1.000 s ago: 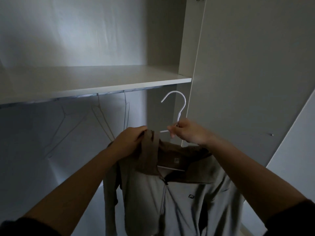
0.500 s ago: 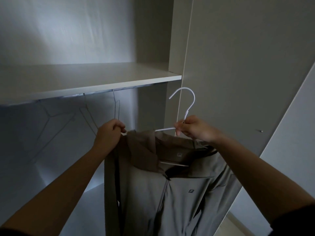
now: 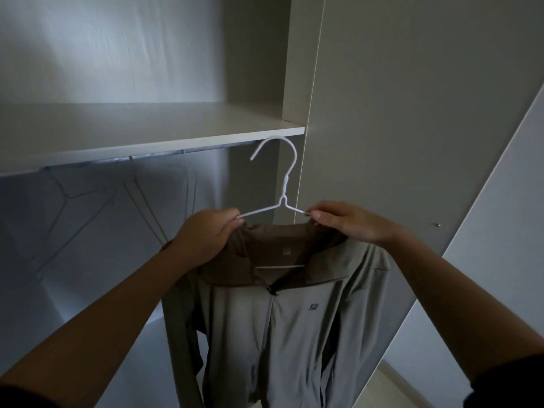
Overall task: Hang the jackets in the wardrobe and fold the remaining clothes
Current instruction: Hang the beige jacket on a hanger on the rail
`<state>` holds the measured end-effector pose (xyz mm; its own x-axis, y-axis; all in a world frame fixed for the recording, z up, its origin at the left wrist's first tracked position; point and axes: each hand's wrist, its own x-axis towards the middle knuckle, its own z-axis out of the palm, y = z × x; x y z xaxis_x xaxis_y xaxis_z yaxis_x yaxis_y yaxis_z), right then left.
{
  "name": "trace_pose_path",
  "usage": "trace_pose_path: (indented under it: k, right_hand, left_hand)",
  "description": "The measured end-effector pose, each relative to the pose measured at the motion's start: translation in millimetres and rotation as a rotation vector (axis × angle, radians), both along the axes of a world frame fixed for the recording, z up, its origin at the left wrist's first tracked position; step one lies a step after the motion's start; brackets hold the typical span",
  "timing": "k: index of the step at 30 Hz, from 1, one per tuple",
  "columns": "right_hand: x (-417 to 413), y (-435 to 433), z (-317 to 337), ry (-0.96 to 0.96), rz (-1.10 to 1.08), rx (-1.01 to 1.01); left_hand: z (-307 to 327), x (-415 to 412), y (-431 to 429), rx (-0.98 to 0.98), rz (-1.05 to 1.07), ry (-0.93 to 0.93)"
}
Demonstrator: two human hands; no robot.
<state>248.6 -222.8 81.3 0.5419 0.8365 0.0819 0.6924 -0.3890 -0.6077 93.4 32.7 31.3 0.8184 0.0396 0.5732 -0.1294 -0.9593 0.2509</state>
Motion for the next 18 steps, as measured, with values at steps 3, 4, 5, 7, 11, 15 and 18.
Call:
trace_pose_path:
  k: [3,4,5,7,11,15,18]
  right_hand:
    - [14,-35,-11,-0.06,-0.03,-0.028]
    - [17,-44,-15,-0.07,-0.044,-0.024]
    - [21,-52,-20,-0.081,-0.069,-0.018]
    - [25,-63,-24,-0.09,-0.11,-0.012]
    - [27,-73,-28,-0.01,-0.183,0.197]
    - [30,-87,-31,0.037,-0.277,0.239]
    - [28,-81,-28,0.126,-0.236,0.292]
  left_hand:
    - [3,-3,12,-0.008,0.031,-0.03]
    - [4,-4,15,-0.015,0.041,-0.038]
    - [5,-5,18,-0.021,0.047,-0.044]
    - [6,-5,21,-0.043,0.039,-0.043]
    - [6,-5,21,-0.086,0.011,-0.047]
    - [5,-8,29,-0.124,0.029,-0.082]
    - [4,-6,28,-0.129,0.023,-0.076]
